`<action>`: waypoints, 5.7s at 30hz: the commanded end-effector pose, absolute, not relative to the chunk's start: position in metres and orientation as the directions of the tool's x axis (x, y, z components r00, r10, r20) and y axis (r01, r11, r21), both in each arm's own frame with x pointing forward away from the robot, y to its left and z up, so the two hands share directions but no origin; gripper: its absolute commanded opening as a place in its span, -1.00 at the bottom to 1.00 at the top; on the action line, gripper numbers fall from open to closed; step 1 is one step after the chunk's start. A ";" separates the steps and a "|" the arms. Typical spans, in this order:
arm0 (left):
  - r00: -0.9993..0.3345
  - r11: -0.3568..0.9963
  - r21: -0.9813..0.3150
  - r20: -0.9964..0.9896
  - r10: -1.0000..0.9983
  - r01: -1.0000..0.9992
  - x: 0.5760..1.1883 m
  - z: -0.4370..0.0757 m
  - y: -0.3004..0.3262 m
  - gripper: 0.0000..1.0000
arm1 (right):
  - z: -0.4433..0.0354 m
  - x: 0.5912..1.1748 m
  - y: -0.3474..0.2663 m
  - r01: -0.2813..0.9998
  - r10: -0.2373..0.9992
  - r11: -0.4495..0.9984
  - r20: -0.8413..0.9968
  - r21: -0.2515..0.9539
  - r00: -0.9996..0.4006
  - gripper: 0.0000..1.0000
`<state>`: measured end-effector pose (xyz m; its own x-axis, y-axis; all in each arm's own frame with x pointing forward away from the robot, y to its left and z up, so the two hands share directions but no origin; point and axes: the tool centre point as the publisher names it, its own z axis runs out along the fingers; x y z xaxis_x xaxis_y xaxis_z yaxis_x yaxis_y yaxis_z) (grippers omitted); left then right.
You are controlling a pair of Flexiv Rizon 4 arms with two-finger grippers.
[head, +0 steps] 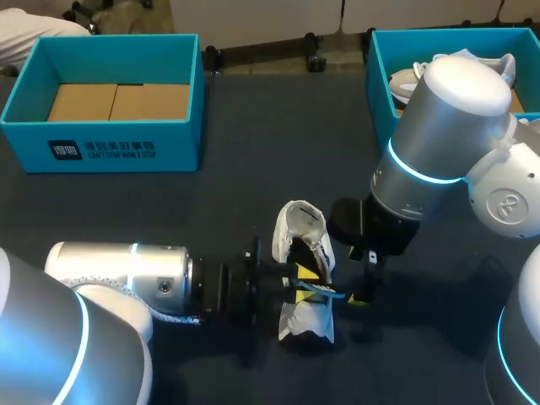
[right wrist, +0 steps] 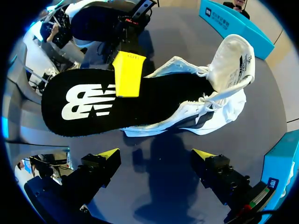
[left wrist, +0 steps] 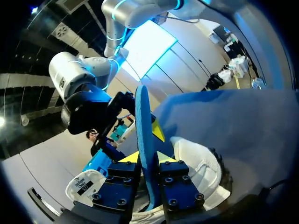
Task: Take the shoe out of the shoebox, open the shoe tongue, remove and reinsert the insole, then place the shoe into the shoebox
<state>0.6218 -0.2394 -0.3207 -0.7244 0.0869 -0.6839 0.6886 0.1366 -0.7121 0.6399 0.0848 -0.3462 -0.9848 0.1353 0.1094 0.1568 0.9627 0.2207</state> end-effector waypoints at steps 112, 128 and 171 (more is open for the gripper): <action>-0.686 0.210 -0.654 -0.708 0.166 0.726 0.628 -0.339 -0.236 -0.58 | -0.347 0.639 0.085 0.157 0.135 0.962 0.108 0.222 -0.985 1.00; -0.728 0.158 -0.711 -0.663 0.174 0.685 0.616 -0.317 -0.246 -0.36 | -0.347 0.639 0.085 0.157 0.135 0.962 0.108 0.222 -0.985 1.00; -0.561 0.262 -0.506 -0.798 0.220 0.822 0.636 -0.351 -0.236 -1.00 | -0.347 0.639 0.085 0.157 0.135 0.962 0.108 0.222 -0.985 1.00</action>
